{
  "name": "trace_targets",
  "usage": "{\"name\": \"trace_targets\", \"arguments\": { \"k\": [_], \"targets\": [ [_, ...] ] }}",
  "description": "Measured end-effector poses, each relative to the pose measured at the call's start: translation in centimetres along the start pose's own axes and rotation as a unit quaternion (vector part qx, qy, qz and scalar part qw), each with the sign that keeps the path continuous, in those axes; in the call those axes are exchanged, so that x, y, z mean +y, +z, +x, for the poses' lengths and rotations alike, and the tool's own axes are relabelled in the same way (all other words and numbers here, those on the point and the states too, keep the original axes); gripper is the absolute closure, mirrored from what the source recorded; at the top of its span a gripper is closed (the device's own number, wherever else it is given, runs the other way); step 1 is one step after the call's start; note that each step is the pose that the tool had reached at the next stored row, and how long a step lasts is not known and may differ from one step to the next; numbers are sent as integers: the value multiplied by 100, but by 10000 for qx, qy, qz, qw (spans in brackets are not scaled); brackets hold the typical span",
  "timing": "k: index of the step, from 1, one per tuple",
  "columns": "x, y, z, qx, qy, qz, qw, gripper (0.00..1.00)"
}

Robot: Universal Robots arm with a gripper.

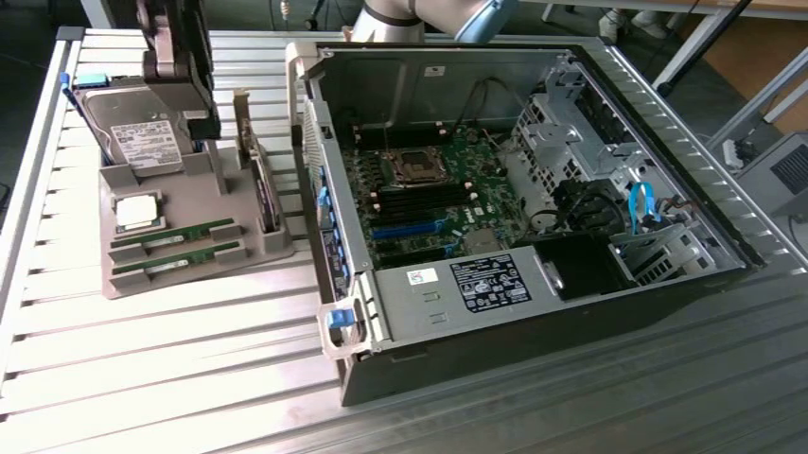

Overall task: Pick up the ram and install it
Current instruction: 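Pick up the ram and move it above insertion slot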

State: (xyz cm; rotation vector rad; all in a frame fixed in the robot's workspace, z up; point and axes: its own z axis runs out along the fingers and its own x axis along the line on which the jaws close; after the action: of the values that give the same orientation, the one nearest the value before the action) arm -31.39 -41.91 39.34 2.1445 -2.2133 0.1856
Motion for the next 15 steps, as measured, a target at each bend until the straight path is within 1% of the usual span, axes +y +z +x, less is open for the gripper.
{"name": "trace_targets", "arguments": {
  "k": [3,5,8,12,13,14,15],
  "targets": [
    [0,0,0,6,-177,23,9998,87],
    [0,0,0,15,-355,45,9994,87],
    [0,0,0,30,-591,75,9982,87],
    [0,0,0,38,-769,97,9970,87],
    [0,0,0,38,-769,97,9970,87],
    [1,0,1,21,-768,98,9970,87],
    [1,1,4,-110,-760,103,9970,87]
  ]
}}
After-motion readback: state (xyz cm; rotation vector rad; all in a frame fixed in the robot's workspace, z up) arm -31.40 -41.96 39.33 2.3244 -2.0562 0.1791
